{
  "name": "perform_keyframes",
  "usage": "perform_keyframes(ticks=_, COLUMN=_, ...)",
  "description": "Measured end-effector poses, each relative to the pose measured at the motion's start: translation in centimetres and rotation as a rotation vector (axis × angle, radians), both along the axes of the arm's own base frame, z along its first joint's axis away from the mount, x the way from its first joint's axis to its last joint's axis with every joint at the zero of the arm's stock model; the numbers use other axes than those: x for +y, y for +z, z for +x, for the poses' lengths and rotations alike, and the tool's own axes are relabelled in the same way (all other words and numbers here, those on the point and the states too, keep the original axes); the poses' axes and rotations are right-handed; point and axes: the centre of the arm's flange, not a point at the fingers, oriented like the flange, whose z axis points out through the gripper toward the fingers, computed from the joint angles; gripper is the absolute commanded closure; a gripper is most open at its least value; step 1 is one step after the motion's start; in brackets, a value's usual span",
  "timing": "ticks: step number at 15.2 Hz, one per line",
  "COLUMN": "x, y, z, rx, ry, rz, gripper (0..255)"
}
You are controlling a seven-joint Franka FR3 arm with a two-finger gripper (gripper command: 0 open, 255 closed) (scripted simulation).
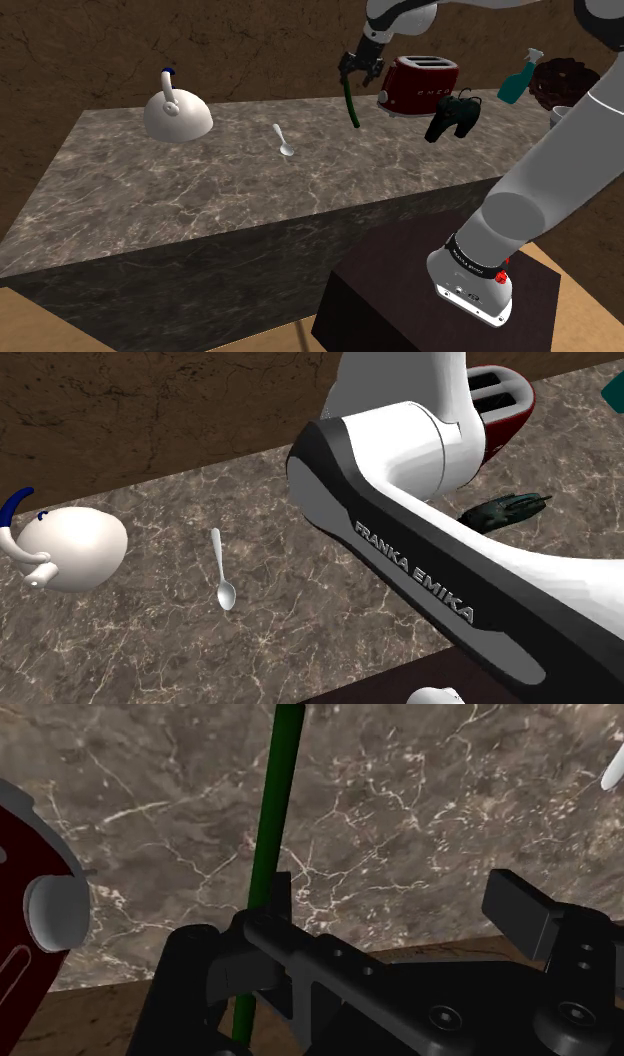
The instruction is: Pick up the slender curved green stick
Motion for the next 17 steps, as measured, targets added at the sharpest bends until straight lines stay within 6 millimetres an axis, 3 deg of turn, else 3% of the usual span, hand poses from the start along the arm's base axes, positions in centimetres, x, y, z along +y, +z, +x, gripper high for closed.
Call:
perform_keyframes(ticks=8, x=-7.7, y=-6.0, z=4.1, rx=0.004, ry=-0.148, rz=0.036, gripper=0)
perform_keyframes(ticks=17, x=-8.8, y=-10.7, z=4.5, rx=0.005, ry=-0.167, rz=0.040, gripper=0)
